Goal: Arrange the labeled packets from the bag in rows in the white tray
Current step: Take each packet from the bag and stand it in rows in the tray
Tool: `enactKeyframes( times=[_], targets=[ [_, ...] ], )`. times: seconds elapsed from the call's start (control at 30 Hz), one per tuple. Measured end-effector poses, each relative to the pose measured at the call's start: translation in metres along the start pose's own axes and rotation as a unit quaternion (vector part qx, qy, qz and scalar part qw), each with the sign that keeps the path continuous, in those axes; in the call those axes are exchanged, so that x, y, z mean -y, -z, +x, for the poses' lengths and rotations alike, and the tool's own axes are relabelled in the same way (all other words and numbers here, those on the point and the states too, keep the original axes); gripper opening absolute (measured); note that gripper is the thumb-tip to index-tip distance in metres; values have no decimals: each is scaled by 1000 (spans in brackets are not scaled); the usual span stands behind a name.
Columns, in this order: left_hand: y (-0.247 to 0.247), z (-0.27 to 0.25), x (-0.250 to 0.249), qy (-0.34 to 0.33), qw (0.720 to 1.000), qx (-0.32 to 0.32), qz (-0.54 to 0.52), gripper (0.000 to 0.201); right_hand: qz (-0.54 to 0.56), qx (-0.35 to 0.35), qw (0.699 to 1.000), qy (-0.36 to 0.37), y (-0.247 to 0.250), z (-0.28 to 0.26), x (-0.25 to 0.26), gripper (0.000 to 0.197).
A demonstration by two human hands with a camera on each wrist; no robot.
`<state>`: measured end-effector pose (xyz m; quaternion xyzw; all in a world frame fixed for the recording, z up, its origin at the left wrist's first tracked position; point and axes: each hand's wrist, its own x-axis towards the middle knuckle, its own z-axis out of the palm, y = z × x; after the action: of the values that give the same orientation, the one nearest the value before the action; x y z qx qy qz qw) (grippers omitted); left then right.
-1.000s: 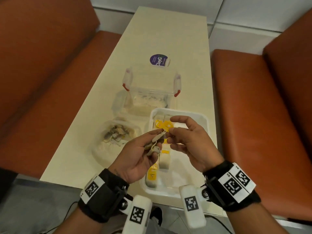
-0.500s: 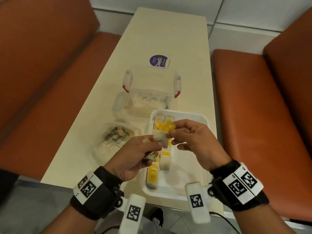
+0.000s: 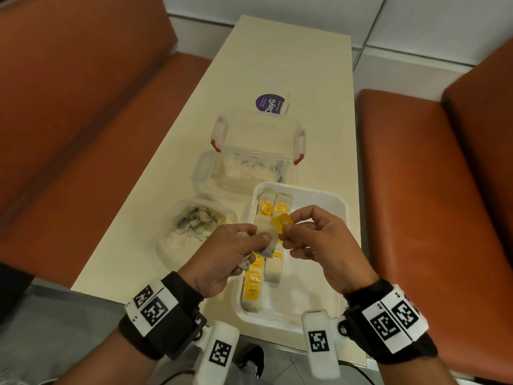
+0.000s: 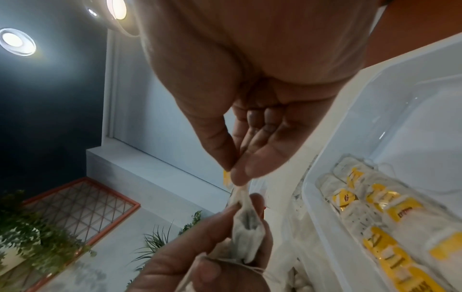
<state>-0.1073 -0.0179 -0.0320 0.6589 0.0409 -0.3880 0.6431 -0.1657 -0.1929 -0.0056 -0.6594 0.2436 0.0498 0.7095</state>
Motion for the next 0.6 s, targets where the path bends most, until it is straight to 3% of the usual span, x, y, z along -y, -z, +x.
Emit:
enactKeyframes(
  times=[0.13, 0.6],
  targets=[
    [-4, -3, 1, -30, 1000, -8, -1, 18, 36, 3, 999, -30, -2, -5, -4, 5],
    [-19, -8, 4, -36, 999, 23, -19, 16, 8, -49, 999, 7, -6, -12, -26, 11]
  ],
)
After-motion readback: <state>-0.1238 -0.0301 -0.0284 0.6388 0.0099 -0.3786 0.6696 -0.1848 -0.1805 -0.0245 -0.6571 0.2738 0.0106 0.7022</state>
